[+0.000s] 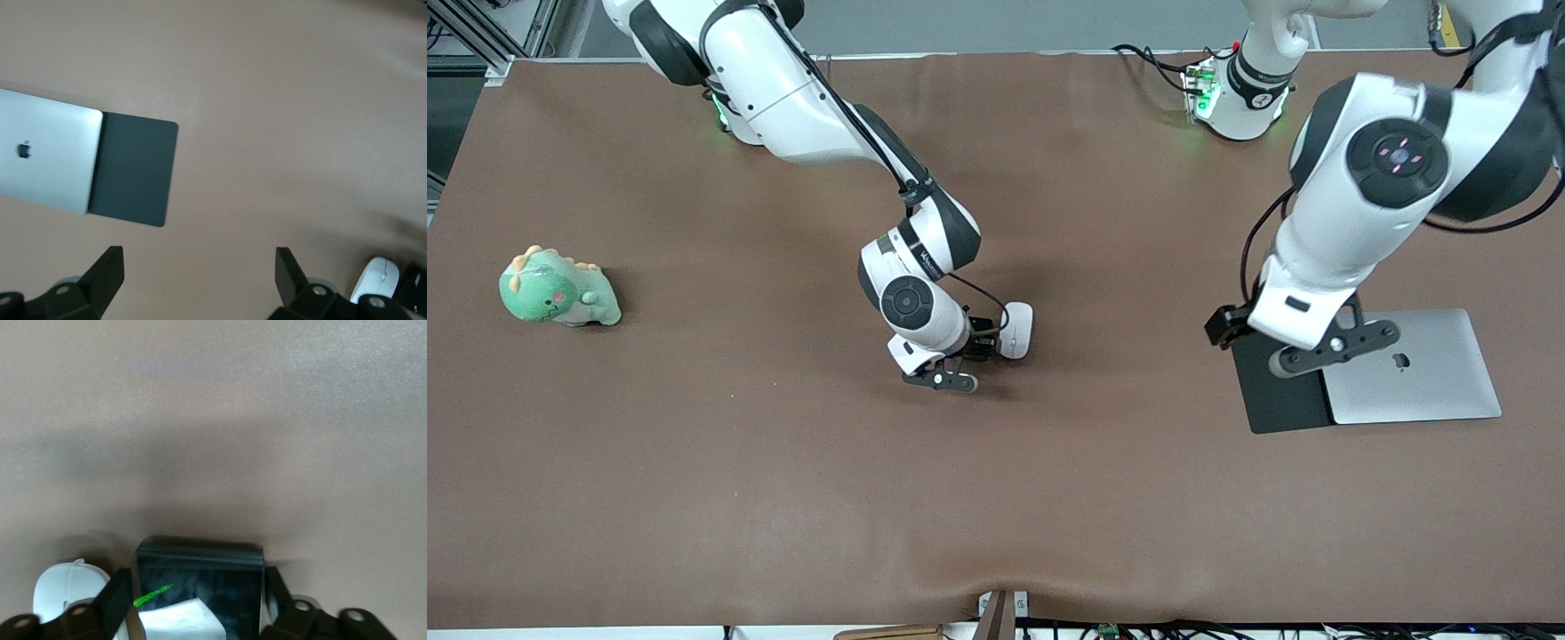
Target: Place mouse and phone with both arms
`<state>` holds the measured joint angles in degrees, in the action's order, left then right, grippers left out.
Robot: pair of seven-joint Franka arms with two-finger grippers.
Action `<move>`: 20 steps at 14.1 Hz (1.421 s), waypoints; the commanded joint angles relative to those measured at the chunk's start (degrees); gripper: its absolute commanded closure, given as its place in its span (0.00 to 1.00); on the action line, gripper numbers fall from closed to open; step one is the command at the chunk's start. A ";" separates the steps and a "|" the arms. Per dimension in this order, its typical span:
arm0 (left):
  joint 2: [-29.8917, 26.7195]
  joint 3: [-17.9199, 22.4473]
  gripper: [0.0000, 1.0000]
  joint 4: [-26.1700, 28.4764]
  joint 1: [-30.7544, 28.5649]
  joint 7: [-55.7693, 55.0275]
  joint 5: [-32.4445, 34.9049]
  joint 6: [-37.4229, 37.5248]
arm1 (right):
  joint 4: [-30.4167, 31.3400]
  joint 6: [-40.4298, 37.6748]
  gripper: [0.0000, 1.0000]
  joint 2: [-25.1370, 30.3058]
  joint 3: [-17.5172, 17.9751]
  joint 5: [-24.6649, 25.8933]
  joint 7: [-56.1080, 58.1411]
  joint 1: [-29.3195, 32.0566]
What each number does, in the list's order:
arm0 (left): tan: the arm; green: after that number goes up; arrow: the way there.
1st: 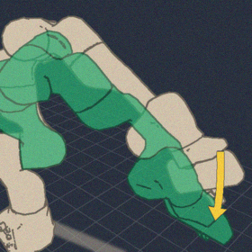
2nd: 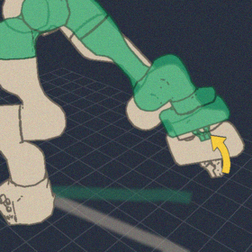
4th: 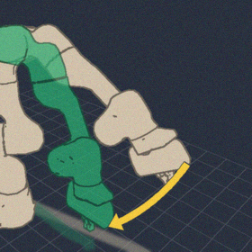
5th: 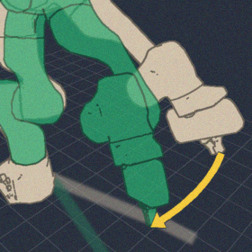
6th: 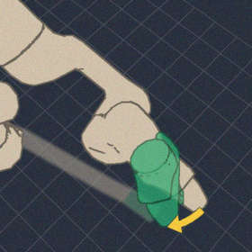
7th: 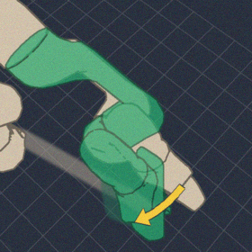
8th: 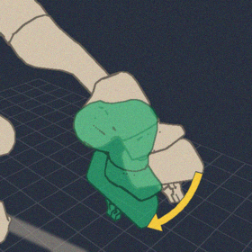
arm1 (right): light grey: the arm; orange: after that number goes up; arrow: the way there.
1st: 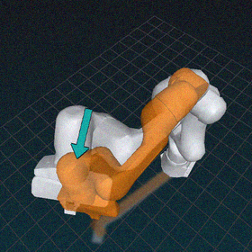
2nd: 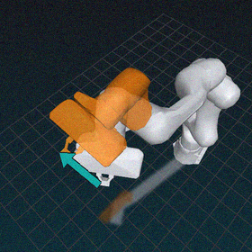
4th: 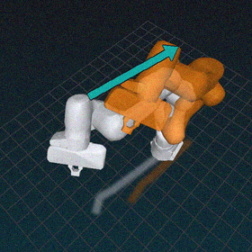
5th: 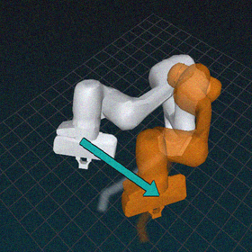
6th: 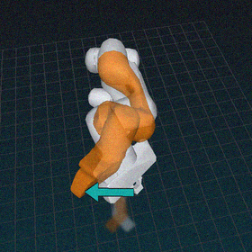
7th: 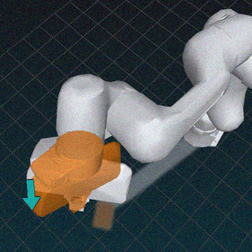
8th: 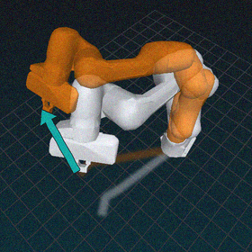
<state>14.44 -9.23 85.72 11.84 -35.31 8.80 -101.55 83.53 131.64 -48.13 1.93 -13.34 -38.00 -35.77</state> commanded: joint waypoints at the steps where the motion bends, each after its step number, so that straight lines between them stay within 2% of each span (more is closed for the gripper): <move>1: -1.78 -0.35 0.00 -1.17 -3.75 7.86 -1.42 2.32 | -1.62 -1.12 0.00 0.23 -0.61 -0.37 -1.55 -0.09; 3: -3.36 -0.17 0.00 -1.26 -5.24 9.90 -1.50 4.42 | -1.18 -1.74 0.00 1.80 -0.87 -0.28 -2.08 0.53; 5: -5.56 0.00 0.00 -1.17 -6.04 12.53 -1.50 6.27 | -1.18 -6.63 0.00 4.70 -0.96 -0.11 -1.47 3.15; 9: -7.14 0.09 0.00 -1.17 -8.85 18.86 -1.50 7.68 | -0.04 -16.92 0.00 11.20 -1.05 -0.02 9.32 10.97; 11: -8.11 -0.26 0.00 -1.00 -10.78 22.46 -1.59 7.77 | 4.33 -17.82 0.00 16.46 -1.05 0.24 13.45 14.66; 15: -9.69 0.01 0.00 -0.82 -11.05 25.89 -1.59 9.96 | 13.74 -19.22 0.00 29.46 -1.31 3.14 21.81 21.87; 18: -12.41 1.93 0.00 1.54 -10.97 31.08 -3.34 10.23 | 13.59 -27.21 0.00 36.68 -1.31 9.01 23.76 26.09; 20: -15.04 2.81 0.00 3.92 -9.91 31.18 -3.53 11.19 | 13.50 -30.11 0.00 40.73 -1.31 9.65 23.94 27.76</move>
<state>3.63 -7.57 85.62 1.22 -5.55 6.50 -91.16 93.83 103.01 -12.87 -0.46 -5.08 -14.61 -9.97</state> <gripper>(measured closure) 0.000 0.000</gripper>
